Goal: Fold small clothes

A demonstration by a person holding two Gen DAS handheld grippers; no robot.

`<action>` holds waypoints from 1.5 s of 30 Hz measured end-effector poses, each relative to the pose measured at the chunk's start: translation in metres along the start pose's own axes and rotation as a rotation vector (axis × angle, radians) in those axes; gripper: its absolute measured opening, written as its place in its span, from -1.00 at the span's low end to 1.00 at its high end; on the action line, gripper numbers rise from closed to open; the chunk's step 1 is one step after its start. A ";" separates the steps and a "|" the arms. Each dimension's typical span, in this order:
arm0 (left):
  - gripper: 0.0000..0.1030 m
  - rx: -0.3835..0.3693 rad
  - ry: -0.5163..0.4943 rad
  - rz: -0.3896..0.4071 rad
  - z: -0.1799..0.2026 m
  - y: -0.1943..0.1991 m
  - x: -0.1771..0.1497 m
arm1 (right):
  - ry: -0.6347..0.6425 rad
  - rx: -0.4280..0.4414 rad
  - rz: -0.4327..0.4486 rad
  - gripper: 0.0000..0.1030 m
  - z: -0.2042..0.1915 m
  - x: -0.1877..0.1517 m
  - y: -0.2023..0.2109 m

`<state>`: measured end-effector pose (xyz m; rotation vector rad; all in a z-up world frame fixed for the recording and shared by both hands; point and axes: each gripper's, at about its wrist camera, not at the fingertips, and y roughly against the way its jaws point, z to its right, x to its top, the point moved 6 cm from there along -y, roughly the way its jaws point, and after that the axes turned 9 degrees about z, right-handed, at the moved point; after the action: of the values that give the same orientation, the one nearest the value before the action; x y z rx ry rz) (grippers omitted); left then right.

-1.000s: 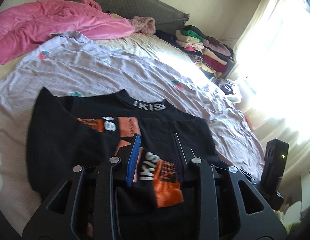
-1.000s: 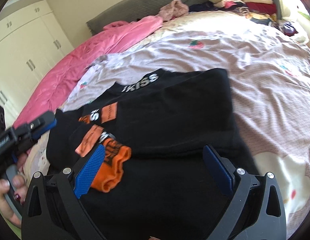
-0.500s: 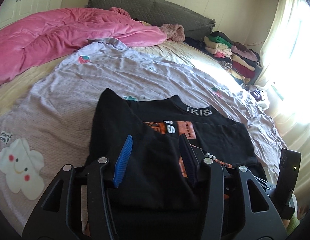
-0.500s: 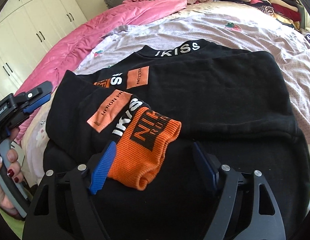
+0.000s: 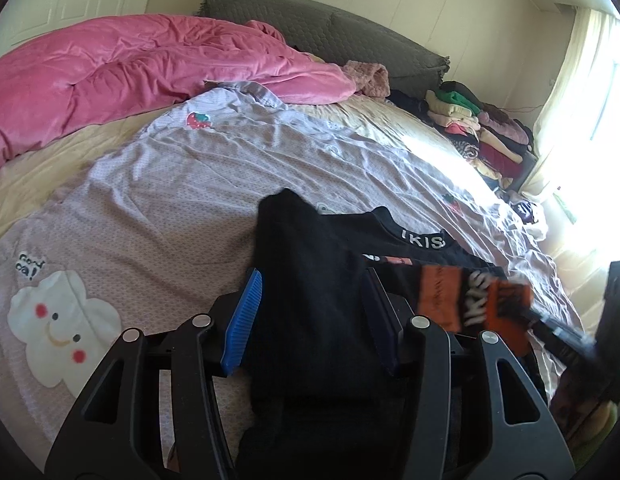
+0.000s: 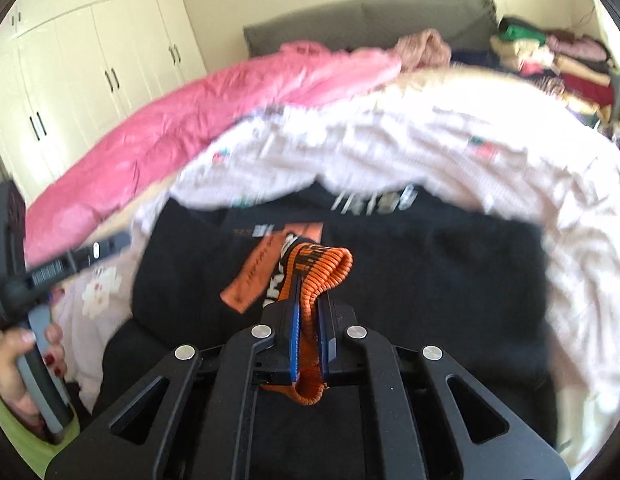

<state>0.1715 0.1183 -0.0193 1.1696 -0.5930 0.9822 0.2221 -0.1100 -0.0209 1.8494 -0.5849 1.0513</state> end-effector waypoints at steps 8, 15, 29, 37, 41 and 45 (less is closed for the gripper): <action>-0.16 -0.002 -0.025 -0.020 0.007 -0.005 -0.004 | 0.035 -0.146 0.066 -0.88 0.058 0.036 0.016; -0.16 -0.038 -0.119 -0.087 0.043 -0.031 -0.017 | 0.000 -0.198 0.037 -0.88 0.092 0.024 0.010; -0.26 -0.013 -0.214 -0.213 0.060 -0.072 -0.053 | 0.024 -0.313 0.015 -0.44 0.108 0.004 0.008; -0.26 -0.011 -0.223 -0.210 0.062 -0.069 -0.053 | 0.082 -0.188 -0.081 -0.40 0.072 -0.021 -0.009; -0.26 -0.010 -0.228 -0.208 0.063 -0.068 -0.052 | 0.095 -0.183 -0.156 -0.38 0.065 -0.037 -0.022; -0.26 -0.014 -0.227 -0.205 0.063 -0.066 -0.052 | 0.059 -0.233 -0.211 -0.24 0.078 -0.048 -0.031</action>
<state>0.2104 0.0377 -0.0738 1.3110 -0.6438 0.6752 0.2527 -0.1645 -0.0940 1.6308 -0.4457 0.8572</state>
